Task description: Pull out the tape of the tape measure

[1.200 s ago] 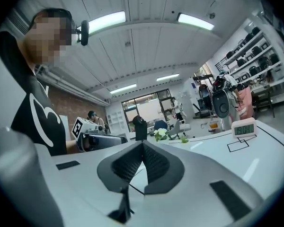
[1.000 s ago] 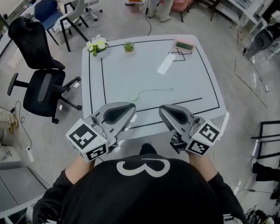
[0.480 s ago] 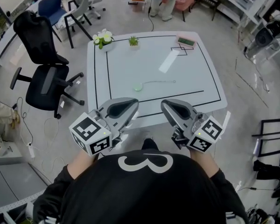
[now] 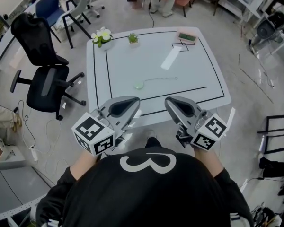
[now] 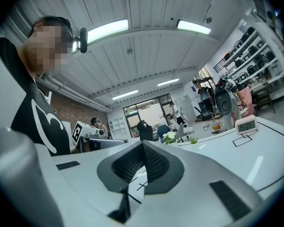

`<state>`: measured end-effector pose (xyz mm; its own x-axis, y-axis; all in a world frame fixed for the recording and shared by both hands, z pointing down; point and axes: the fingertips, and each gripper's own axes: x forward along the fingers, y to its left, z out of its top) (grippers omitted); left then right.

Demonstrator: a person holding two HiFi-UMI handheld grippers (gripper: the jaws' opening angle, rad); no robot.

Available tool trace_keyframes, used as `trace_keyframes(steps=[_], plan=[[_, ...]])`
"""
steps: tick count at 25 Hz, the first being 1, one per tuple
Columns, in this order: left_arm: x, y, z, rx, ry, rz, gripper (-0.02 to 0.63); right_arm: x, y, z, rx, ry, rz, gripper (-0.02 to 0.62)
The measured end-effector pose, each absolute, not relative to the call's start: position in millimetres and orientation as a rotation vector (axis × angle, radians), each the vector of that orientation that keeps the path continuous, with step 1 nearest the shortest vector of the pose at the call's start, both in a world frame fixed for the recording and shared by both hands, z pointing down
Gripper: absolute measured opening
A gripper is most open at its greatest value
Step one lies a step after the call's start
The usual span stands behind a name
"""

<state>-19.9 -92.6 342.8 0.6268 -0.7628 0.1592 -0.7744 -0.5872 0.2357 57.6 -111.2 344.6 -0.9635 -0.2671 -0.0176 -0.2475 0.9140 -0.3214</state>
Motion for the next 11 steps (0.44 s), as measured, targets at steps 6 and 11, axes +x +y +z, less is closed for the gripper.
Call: trace_keyframes(steps=[6, 11], plan=[[-20, -103, 348, 2.557, -1.267, 0.094, 0.002, 60, -125, 346, -0.411, 3.008, -0.496, 0.009], [-21, -111, 356, 2.536, -1.267, 0.105, 0.002, 59, -134, 350, -0.404, 3.015, -0.507, 0.009]])
